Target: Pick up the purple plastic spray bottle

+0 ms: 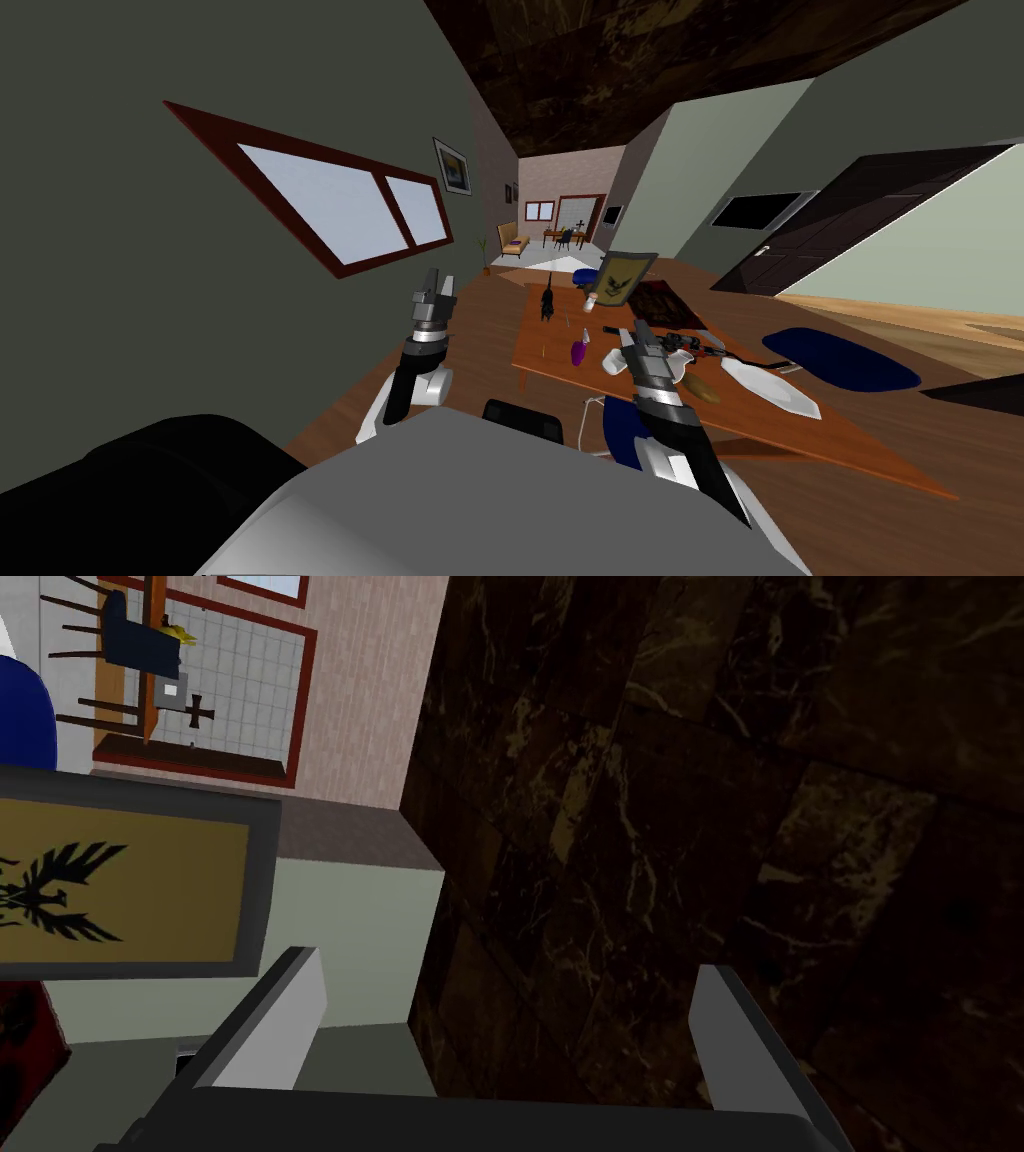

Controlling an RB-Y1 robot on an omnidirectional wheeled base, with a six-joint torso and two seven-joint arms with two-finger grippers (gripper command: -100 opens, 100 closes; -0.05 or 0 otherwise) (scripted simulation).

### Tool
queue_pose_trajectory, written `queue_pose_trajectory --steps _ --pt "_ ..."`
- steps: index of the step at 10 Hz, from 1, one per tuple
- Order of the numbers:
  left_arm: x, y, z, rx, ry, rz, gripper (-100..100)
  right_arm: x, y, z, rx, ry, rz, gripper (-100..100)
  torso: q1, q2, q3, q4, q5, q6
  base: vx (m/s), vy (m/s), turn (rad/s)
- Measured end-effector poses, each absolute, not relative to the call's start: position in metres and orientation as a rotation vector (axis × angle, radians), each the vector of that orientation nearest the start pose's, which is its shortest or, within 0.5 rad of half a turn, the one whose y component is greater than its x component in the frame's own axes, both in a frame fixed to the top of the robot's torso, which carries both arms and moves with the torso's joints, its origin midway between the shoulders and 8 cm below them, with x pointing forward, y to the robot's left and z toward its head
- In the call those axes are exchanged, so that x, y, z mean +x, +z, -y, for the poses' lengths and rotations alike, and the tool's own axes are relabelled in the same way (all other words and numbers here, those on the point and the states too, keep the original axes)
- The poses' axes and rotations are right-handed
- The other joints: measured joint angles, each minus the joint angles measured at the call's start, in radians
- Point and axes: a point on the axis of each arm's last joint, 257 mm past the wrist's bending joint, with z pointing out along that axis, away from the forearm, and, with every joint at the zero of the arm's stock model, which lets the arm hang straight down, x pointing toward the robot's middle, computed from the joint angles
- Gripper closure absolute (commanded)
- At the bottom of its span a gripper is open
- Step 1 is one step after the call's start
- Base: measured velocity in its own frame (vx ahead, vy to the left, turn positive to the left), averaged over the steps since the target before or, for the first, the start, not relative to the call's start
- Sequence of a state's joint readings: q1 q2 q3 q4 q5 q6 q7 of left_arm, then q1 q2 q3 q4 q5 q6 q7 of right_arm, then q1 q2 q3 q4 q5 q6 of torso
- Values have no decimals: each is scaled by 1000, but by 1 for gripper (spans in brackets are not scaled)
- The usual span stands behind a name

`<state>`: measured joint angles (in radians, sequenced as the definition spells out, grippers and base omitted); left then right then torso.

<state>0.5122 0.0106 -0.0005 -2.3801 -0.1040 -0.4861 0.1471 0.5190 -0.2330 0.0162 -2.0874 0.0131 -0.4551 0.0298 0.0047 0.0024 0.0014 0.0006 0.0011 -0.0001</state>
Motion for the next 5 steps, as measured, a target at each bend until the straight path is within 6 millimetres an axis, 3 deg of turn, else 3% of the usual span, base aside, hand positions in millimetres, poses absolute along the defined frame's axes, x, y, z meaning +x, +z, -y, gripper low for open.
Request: queue_pose_trajectory --steps 2,5 --pt "326 61 -262 -580 -1385 -597 0 384 -115 280 674 1135 -1080 -100 -2 -1 -1 0 0 0 -13 54 63" --pt "326 61 -262 -580 -1385 -597 0 389 -184 283 661 999 -1284 -100 1 -1 0 0 0 0 -27 86 83"
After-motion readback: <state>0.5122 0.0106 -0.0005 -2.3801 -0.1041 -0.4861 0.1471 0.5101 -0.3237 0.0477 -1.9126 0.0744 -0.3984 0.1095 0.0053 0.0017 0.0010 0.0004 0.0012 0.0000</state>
